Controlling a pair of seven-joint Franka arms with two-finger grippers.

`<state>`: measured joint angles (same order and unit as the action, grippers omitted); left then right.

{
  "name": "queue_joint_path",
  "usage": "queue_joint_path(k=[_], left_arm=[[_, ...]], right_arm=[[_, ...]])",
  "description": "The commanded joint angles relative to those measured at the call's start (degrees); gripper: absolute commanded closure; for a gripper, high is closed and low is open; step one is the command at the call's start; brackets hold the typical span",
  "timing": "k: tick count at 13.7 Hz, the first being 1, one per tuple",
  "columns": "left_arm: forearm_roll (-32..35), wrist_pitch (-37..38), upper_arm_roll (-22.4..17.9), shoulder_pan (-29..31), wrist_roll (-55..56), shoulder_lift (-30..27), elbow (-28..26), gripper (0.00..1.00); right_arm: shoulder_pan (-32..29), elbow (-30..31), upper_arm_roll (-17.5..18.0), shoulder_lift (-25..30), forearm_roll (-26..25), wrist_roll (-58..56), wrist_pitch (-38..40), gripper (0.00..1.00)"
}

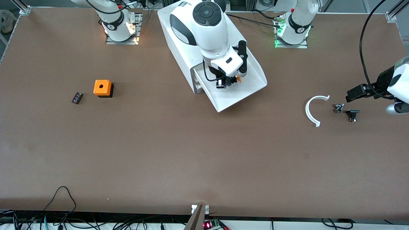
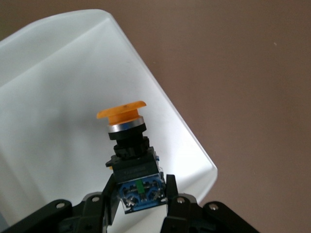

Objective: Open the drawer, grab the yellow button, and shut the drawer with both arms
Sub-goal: 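Lift the yellow button out of the drawer with the right gripper, then carry the button toward the orange box while the left gripper reaches the drawer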

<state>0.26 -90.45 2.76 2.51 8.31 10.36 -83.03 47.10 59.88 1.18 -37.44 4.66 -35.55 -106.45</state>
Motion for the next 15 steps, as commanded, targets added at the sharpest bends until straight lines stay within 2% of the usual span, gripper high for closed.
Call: queue_joint_path(k=[1,3,5,11,15], left_arm=[[1.5,-3.49,1.02,-0.83,1.79,1.85,-0.72,0.0],[0.8,-6.04,1.55,-1.1,5.56,2.47,-2.92,0.0],[0.62,-8.67,3.39,-1.54,9.86,2.74,-4.94,0.0],[0.62,-16.06,5.76,-5.76,24.11,3.7,-10.39,0.0],[0.71,-29.56,9.98,-7.69,36.13,4.76,-19.25,0.0]], right_arm=[[-5.42,4.69,0.41,3.41,-0.27,8.53,-3.13,0.83],[-8.68,8.31,0.32,6.57,-0.7,11.01,-4.64,0.83],[-10.36,11.12,-2.91,8.43,-0.97,16.09,-4.64,0.83],[-18.7,15.78,-5.48,8.96,-1.58,27.88,-3.85,0.83],[-25.38,21.93,-6.36,8.87,-6.33,37.19,-3.85,0.82]])
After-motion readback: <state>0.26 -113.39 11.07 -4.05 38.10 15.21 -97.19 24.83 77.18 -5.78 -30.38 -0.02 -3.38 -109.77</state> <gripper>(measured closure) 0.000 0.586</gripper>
